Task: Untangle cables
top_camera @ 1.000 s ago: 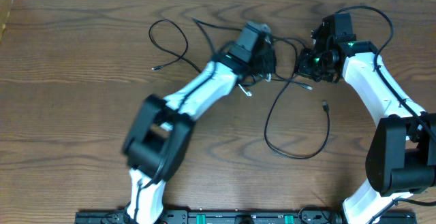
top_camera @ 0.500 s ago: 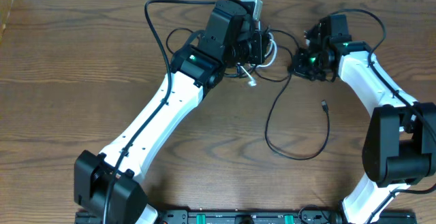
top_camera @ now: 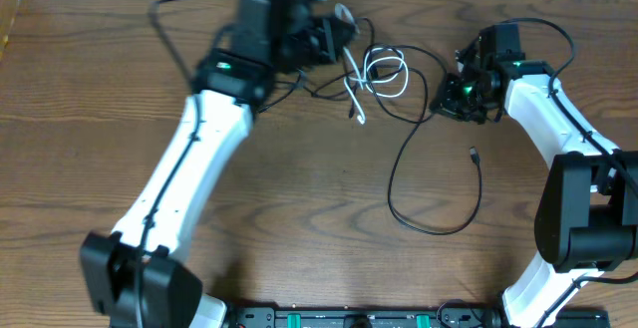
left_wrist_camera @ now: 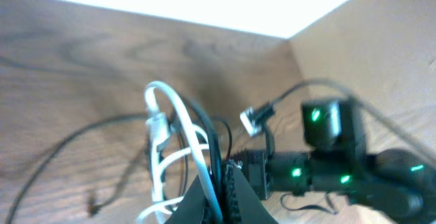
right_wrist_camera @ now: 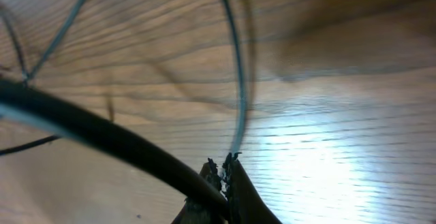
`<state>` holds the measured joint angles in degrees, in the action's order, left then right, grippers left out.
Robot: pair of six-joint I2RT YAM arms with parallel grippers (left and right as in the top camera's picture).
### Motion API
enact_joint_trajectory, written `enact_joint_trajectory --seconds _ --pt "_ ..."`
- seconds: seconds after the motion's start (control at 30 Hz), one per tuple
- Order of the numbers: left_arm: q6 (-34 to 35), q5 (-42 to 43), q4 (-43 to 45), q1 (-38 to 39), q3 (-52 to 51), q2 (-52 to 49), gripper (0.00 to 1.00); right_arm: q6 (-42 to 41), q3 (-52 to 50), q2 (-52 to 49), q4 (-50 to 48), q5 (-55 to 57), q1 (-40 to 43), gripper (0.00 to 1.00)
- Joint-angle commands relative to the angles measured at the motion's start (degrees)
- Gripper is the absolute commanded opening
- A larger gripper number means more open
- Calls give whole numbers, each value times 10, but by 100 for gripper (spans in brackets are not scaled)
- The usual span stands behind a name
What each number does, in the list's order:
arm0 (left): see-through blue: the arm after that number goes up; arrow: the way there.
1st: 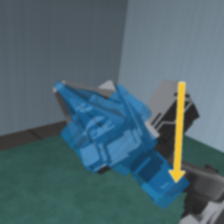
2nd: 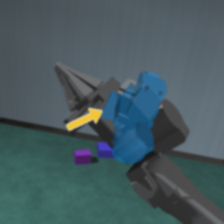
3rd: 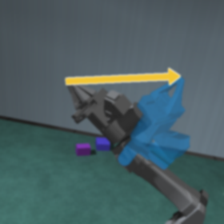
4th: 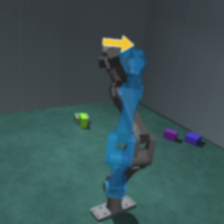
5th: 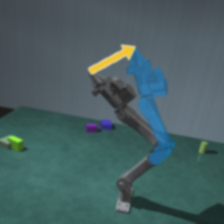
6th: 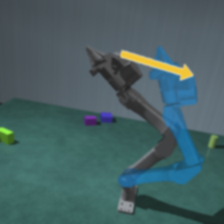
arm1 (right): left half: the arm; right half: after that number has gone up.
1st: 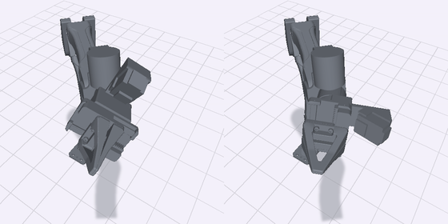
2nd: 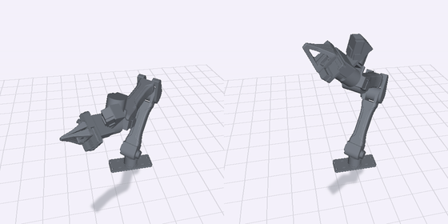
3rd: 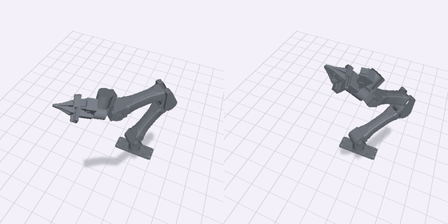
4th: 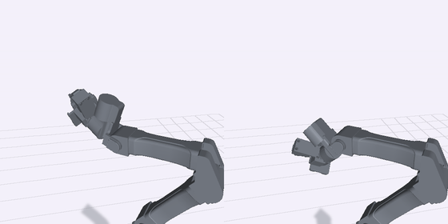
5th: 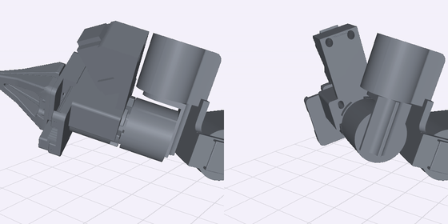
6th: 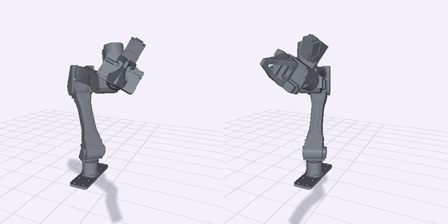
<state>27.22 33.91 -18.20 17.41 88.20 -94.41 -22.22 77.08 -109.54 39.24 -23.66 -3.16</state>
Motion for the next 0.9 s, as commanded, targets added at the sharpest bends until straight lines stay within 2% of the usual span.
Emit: enact_joint_trajectory --seconds 0.0,0.23,0.43,0.5,0.67,0.87 --pt "16 47 5 -46 35 44 8 -5 -1 -21 7 24 8 1" --pt "18 51 5 -150 35 55 8 -5 -1 -46 33 24 40 1" --pt "18 54 -7 -221 35 55 8 -5 0 -46 59 31 104 1" --pt "13 54 -21 -227 35 55 8 11 0 -46 61 2 127 1" --pt "-4 53 -36 -225 35 54 8 114 18 -45 73 -140 163 1" --pt "-11 33 -37 -225 35 54 8 131 130 -42 177 -65 196 1"
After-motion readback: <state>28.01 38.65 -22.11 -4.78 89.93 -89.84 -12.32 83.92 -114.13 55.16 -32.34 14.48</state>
